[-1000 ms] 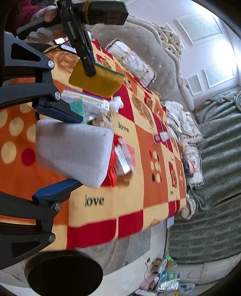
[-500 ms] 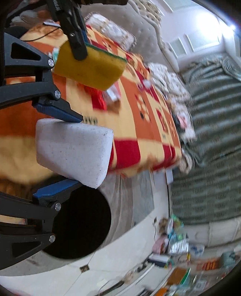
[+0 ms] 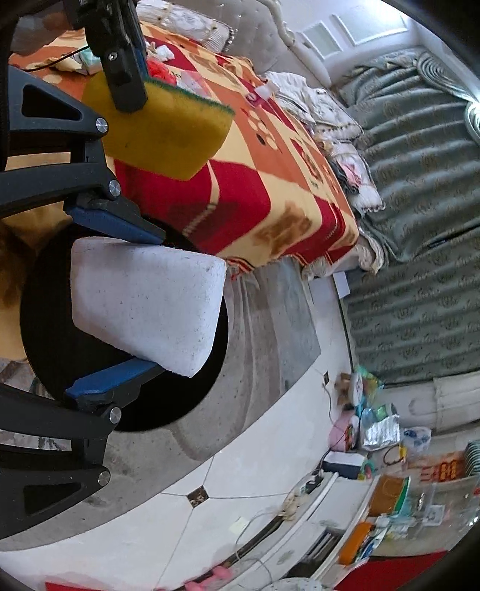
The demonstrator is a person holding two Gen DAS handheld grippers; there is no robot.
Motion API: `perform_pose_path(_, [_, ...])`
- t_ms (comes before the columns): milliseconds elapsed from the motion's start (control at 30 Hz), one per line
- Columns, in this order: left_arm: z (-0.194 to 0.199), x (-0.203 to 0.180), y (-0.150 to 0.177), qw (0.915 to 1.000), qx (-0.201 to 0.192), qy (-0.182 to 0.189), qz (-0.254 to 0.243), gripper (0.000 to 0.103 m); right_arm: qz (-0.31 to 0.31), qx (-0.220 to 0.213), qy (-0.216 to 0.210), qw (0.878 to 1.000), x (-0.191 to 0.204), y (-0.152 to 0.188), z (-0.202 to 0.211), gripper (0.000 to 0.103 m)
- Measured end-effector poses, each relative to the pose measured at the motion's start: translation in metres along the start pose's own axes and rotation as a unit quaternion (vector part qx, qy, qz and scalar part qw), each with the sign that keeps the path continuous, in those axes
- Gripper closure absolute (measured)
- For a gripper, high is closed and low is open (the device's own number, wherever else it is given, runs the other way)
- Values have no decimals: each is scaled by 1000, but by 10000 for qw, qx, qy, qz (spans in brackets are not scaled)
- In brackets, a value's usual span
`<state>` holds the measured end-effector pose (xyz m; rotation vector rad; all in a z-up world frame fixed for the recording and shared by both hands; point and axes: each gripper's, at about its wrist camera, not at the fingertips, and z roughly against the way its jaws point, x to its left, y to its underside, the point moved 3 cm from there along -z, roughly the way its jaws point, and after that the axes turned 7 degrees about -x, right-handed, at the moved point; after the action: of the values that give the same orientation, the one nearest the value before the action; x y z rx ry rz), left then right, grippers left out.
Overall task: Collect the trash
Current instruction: 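Carry both held items to the black bin and open both tools, then move both tools back over the trash on the blanket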
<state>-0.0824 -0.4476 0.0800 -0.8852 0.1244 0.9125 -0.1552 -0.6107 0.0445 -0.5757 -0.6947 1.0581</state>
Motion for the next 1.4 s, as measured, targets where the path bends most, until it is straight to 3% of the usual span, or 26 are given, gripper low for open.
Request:
perform_pose_path(167, [-23, -6, -4, 9997, 14, 229, 120, 69, -214, 42, 69, 9997, -19, -2, -8, 33])
perform_pose_path(233, [-26, -4, -4, 9994, 35, 300, 173, 54, -354, 40, 35, 9994, -25, -2, -9, 32])
perform_pose_path(267, [-27, -3, -4, 9993, 57, 298, 225, 53, -399, 35, 17, 9992, -28, -2, -8, 32])
perform_pose_path(467, [-19, 5, -2, 9997, 68, 19, 249, 53, -370, 118, -1, 9992, -26, 4, -11, 30])
perform_pose_path(700, [1, 15, 6, 9976, -57, -692, 19, 53, -132, 154, -38, 9998, -7, 12, -13, 30])
perform_pose_path(867, [18, 20, 13, 9947, -191, -1004, -93, 53, 79, 114, -110, 9998, 16, 13, -6, 30])
perform_pose_path(1400, [94, 57, 39, 9849, -570, -1635, -38, 53, 637, -84, -445, 9969, 100, 17, 19, 30])
